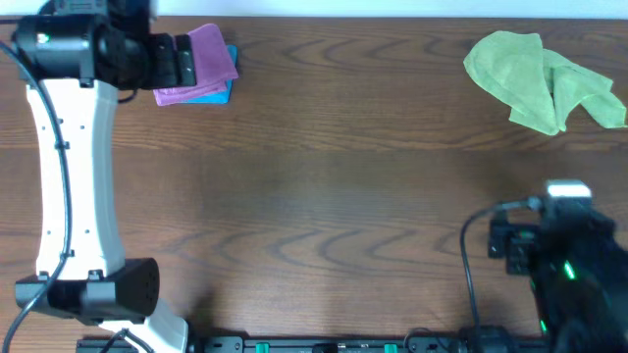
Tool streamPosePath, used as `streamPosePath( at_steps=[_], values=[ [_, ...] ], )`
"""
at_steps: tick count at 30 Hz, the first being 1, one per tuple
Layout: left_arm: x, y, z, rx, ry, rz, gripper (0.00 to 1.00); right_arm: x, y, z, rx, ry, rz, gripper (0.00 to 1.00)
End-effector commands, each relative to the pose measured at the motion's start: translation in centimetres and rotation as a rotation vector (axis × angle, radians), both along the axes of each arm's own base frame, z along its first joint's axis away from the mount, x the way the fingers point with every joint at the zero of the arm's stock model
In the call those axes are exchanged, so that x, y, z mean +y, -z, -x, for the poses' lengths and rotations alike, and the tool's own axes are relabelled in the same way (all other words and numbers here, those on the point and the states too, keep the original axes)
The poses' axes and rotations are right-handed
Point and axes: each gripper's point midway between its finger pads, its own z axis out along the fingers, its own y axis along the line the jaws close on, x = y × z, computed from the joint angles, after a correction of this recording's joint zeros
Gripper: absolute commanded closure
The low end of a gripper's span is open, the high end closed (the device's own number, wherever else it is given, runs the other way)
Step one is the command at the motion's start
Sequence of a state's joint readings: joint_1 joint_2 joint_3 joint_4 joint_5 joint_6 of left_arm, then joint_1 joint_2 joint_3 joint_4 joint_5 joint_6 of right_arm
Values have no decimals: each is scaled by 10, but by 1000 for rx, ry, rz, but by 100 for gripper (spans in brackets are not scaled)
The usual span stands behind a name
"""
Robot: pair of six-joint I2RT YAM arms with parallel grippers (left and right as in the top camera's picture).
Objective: Fold the cloth
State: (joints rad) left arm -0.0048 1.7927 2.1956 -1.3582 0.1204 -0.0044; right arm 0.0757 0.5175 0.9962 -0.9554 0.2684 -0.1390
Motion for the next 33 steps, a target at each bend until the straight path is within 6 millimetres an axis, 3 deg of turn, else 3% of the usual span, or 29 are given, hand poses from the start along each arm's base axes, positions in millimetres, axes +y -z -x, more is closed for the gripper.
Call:
streamPosePath(
  at_steps=[1, 5, 8, 17, 23, 33],
  values=[
    [-13, -33, 27, -74, -4, -32, 4, -1, -28, 25, -108, -17, 17, 1],
    [-26, -52, 56, -119, 8, -55, 5, -1, -25, 49, -135, -19, -9, 1],
    [-32, -56, 76, -136, 11, -52, 4, -2, -28, 59, -179, 3, -68, 1],
    [-34, -25, 131, -77, -31, -13, 5, 2, -30, 63, -206, -14, -116, 1],
    [-33, -21, 143, -64, -68, 18, 5, 2, -20, 66, -164, -12, -111, 1],
    [-50, -20, 147, -36, -25, 113, 5, 0, 23, 85, 34, -3, -89, 1]
  ],
)
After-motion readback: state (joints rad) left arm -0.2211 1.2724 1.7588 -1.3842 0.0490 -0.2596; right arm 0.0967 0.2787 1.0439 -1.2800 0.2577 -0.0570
